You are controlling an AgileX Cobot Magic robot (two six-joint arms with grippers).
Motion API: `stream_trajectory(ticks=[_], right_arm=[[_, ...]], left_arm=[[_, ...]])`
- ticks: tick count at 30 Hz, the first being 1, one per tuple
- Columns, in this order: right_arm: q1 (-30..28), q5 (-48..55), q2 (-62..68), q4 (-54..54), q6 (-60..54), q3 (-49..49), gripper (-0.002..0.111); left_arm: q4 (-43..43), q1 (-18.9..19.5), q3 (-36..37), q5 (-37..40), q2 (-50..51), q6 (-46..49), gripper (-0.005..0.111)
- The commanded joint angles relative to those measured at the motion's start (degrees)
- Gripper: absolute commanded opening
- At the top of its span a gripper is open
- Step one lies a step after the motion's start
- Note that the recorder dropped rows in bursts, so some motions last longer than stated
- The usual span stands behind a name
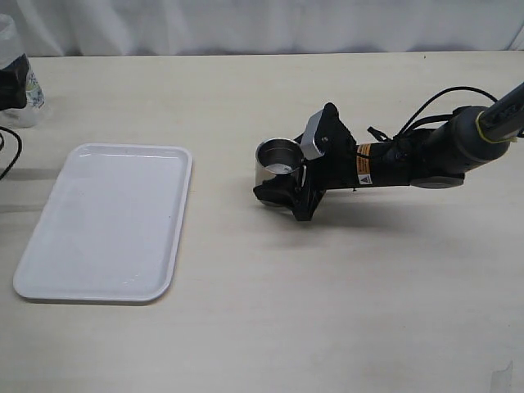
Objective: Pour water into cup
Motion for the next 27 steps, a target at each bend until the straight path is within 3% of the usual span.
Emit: stream_trajectory(ticks=[1,6,14,27], right_arm=[[0.0,0.1,0.3,-0.5,-0.5,-0.1,0.004],[0.0,0.1,0.3,-0.5,-0.8,-0.1,0.004],[0.0,0.1,0.3,-0.5,-0.8,-0.1,0.004],[0.0,0.1,0.3,-0.5,-0.8,-0.1,0.004]], left_arm=[[-0.4,0.1,4.1,-0.5,-6.9,0.1,0.100],[-0.4,0.1,7.9,2.9,-17.1,0.1,0.100],[-0.4,0.1,7.9,21.9,-30.6,0.1,0.100],[-0.2,0.0,7.9,30.5,-44.1,-0.1,0.100]])
